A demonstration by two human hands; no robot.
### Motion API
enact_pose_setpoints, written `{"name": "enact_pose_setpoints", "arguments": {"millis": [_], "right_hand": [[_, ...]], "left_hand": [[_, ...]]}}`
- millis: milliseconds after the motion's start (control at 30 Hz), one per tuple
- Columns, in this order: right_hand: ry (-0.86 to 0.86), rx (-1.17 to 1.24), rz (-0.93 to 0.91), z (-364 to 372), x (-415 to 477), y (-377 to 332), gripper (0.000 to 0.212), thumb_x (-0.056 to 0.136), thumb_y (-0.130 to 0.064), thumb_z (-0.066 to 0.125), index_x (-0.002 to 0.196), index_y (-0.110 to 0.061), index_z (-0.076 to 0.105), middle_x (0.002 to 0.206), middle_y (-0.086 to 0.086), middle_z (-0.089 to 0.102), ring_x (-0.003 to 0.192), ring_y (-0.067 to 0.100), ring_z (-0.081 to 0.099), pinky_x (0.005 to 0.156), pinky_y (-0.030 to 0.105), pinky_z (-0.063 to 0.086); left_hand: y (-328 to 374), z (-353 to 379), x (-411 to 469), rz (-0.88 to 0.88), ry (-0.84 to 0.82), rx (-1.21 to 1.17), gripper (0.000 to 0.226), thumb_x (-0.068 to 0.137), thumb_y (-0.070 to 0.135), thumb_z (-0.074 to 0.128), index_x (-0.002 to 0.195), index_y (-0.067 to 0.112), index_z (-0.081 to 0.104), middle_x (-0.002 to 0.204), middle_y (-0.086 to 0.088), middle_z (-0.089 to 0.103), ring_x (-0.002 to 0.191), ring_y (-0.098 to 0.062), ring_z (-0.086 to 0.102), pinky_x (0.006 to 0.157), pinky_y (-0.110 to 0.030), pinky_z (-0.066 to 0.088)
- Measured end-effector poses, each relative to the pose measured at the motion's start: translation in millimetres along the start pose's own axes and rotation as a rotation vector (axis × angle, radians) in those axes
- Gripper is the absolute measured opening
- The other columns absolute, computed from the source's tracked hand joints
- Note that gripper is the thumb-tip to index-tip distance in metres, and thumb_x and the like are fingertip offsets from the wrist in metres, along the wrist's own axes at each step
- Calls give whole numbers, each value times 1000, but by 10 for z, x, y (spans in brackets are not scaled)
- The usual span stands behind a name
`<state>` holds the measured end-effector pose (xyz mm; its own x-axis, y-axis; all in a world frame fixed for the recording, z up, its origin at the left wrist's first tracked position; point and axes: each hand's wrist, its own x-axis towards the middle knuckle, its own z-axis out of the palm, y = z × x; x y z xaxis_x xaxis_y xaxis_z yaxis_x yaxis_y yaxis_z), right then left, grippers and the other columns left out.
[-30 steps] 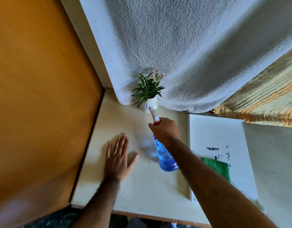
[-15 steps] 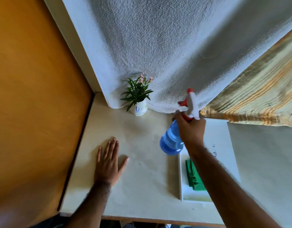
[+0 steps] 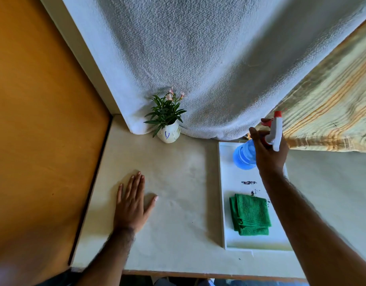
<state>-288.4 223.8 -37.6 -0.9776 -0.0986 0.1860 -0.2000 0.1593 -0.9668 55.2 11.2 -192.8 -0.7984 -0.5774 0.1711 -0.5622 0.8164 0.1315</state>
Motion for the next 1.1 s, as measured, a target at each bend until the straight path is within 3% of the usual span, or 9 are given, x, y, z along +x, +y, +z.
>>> {"name": "enact_pose_setpoints", "arguments": {"millis": [100, 167, 433, 533, 633, 733, 833, 967, 1100], "right_hand": [[1, -5, 45, -21, -25, 75, 22, 78, -42, 84, 80, -25, 71, 85, -9, 71, 69, -4, 62, 67, 17, 50], [7, -22, 52, -55, -57, 134, 23, 77, -43, 84, 88, -27, 72, 76, -14, 70, 66, -5, 61, 63, 14, 49], [-80, -110, 132, -120, -39, 207, 64, 61, -55, 90, 105, -14, 72, 71, -21, 70, 66, -2, 63, 72, 28, 55], [-168, -221, 150, -232, -100, 212, 71, 55, -67, 89, 107, -25, 66, 86, -18, 72, 82, 1, 68, 81, 31, 57], [-189, -284, 55, -475, -417, 320, 78, 67, -49, 91, 131, -41, 49, 124, -12, 62, 117, 10, 60, 97, 29, 49], [-234, -494, -63, -883, -943, 505, 83, 69, -59, 82, 136, -25, 46, 126, -11, 49, 115, 18, 54, 95, 36, 48], [-575, -725, -291, -1283, -1388, 707, 87, 77, -70, 73, 139, -13, 51, 138, -1, 51, 129, 20, 50, 107, 39, 45], [-856, -885, -457, -1476, -1555, 857, 89, 82, -50, 77, 153, -10, 40, 164, 5, 33, 151, 22, 29, 121, 40, 31], [-907, -987, -456, -1422, -1433, 842, 87, 73, -13, 88, 149, -9, 46, 159, 8, 37, 144, 27, 40, 114, 46, 41]], "left_hand": [[-2, 4, -4, -6, -16, -6, 84, 98, 63, 44, 159, 6, 36, 167, -13, 38, 153, -31, 40, 122, -59, 38], [-5, 10, 2, -14, -30, -10, 85, 98, 63, 43, 160, 7, 35, 168, -13, 37, 154, -30, 39, 123, -59, 36], [-46, 59, -4, -14, -52, -37, 86, 98, 64, 41, 163, 11, 27, 171, -9, 33, 156, -26, 34, 126, -57, 29], [-38, 50, 2, -13, -57, -39, 86, 98, 64, 42, 163, 10, 28, 171, -9, 33, 157, -26, 33, 126, -58, 29], [-24, 37, 1, -23, -48, -40, 85, 97, 62, 43, 162, 9, 32, 171, -9, 33, 156, -26, 34, 126, -59, 30], [-14, 27, 8, -31, -48, -47, 84, 97, 62, 42, 162, 10, 31, 172, -9, 31, 157, -25, 32, 127, -58, 28], [-7, 28, 4, -29, -44, -40, 84, 97, 62, 43, 162, 10, 32, 171, -9, 33, 157, -25, 34, 125, -59, 31], [-11, 38, -7, -24, -19, -35, 83, 98, 62, 46, 161, 9, 34, 170, -9, 35, 156, -26, 36, 124, -59, 33], [-1, 30, -6, -18, 5, -28, 83, 97, 61, 47, 160, 8, 36, 169, -10, 37, 155, -26, 38, 124, -59, 33]]}}
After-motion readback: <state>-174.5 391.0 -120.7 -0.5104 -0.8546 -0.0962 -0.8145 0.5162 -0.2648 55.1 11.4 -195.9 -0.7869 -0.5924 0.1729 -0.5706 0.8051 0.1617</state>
